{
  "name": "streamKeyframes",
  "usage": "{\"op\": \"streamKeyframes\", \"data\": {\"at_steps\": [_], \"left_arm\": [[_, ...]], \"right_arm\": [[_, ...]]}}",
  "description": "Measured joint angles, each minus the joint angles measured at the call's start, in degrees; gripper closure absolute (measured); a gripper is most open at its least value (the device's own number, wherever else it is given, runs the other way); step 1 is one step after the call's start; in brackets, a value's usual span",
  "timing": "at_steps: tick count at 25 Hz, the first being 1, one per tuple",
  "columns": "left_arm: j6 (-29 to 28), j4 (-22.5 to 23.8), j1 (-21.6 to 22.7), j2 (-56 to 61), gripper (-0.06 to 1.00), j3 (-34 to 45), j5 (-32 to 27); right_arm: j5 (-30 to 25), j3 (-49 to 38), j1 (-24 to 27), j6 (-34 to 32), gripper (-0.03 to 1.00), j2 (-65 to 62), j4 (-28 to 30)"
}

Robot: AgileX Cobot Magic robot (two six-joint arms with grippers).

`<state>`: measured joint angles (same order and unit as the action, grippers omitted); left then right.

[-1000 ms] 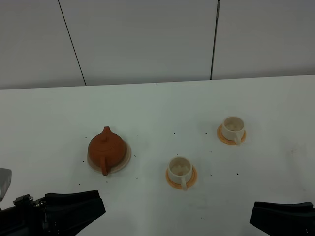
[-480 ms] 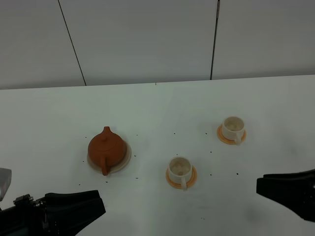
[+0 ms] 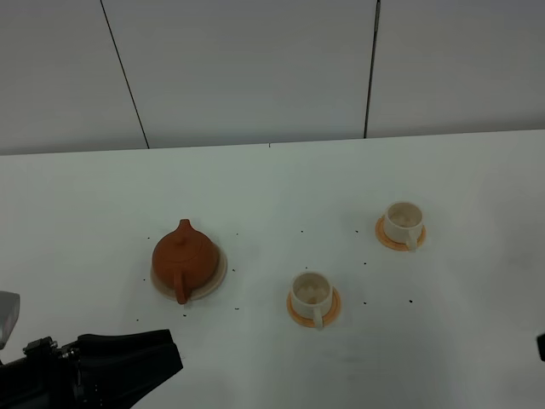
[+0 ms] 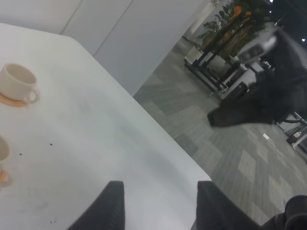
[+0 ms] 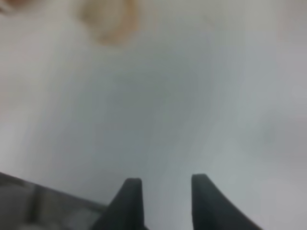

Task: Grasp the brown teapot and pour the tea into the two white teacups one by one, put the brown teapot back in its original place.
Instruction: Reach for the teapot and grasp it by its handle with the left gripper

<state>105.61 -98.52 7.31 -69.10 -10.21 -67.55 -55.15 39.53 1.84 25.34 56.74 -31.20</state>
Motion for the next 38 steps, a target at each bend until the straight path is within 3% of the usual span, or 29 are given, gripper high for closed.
{"op": "streamKeyframes", "data": {"at_steps": [4,6,14,22,30,38], "left_arm": [[0.2,0.0,0.0,0.0,0.53,0.0,0.0],[0.2,0.0,0.0,0.0,0.53,0.0,0.0],[0.5,0.0,0.0,0.0,0.53,0.0,0.0],[0.5,0.0,0.0,0.0,0.53,0.0,0.0],[0.5,0.0,0.0,0.0,0.53,0.0,0.0],[0.6,0.0,0.0,0.0,0.53,0.0,0.0]], "right_arm": [[-4.5,0.0,0.0,-12.7,0.72,-0.7,15.2],[-6.3,0.0,0.0,-16.1,0.72,-2.7,18.6],[-12.1,0.1,0.0,-17.9,0.72,-21.3,19.1],[-14.4,-0.1,0.0,-17.9,0.72,-37.0,19.1],[-8.6,-11.0,0.0,-18.0,0.72,-47.9,18.9],[-6.8,-11.4,0.0,-18.6,0.72,-48.7,18.3]]}}
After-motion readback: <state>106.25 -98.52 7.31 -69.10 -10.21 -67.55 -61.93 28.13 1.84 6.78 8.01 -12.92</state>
